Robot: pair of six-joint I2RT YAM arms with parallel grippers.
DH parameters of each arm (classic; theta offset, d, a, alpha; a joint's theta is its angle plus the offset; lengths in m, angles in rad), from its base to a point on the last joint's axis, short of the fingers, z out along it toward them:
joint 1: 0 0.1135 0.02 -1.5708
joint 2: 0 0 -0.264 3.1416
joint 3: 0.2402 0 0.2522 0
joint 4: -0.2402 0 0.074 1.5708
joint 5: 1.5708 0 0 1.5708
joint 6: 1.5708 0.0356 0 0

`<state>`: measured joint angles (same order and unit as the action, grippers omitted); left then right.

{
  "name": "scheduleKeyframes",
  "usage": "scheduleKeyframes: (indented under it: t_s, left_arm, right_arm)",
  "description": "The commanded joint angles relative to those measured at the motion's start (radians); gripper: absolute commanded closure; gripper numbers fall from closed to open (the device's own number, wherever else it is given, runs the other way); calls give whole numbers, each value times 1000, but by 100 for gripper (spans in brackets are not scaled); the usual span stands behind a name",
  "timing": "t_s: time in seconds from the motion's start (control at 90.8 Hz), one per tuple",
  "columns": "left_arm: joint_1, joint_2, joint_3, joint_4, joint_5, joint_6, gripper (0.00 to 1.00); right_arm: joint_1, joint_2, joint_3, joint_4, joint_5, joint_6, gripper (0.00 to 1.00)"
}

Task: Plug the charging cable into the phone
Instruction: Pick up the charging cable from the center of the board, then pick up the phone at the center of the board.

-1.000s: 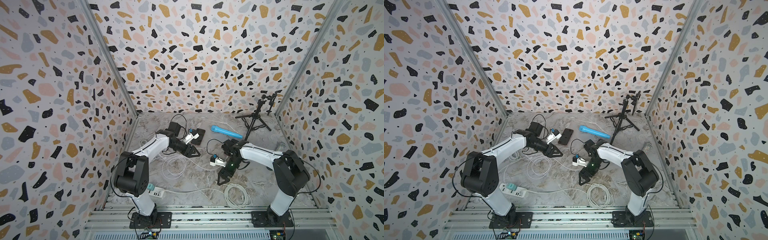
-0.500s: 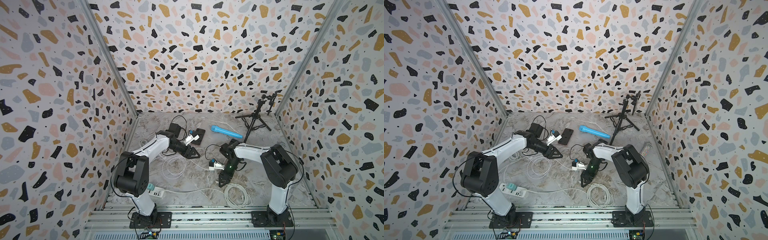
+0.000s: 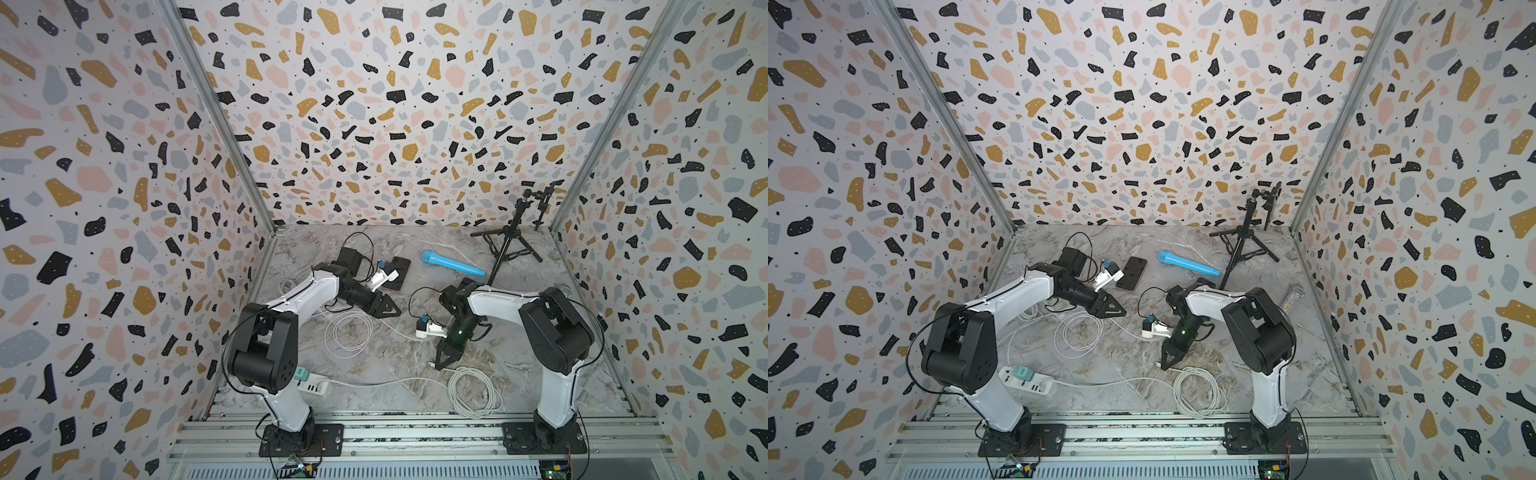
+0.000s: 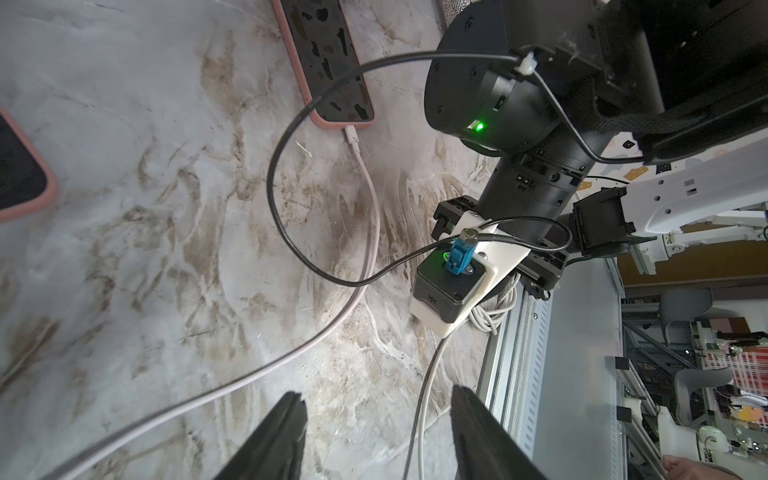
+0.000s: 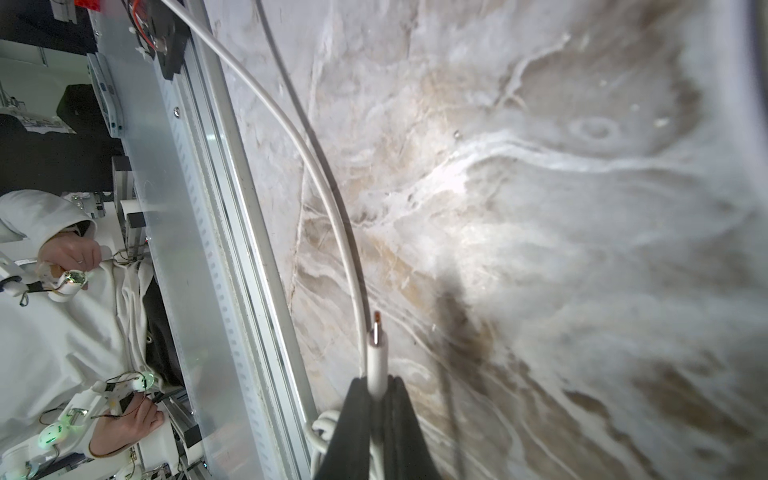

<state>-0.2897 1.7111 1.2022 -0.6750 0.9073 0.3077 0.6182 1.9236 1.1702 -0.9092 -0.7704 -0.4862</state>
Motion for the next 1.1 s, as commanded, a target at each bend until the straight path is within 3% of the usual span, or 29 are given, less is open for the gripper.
scheduleKeyframes:
  t_s: [0.0,0.187,0.407,0.606,0.782,1.09]
  left_arm:
    - [11,-28,-1,19,11,-22,40]
    - [12,-18,38,103,-78,-161,40]
    - [12,101,177,187,-297,-389,34]
    - [-60,285,419,112,-591,-314,24]
    - [-125,446,602,50,-690,-287,16]
    - [-164,591,735,24,-905,-266,10]
  right_arm:
    - [-16,-69,-7,23,-56,17,100]
    - [-59,-171,-49,142,-42,109,100]
    - [-122,-297,-188,503,-81,400,100]
    - [-124,-337,-260,641,-35,491,100]
    - [-128,-355,-309,737,2,564,100]
    - [-132,-439,-381,834,67,655,100]
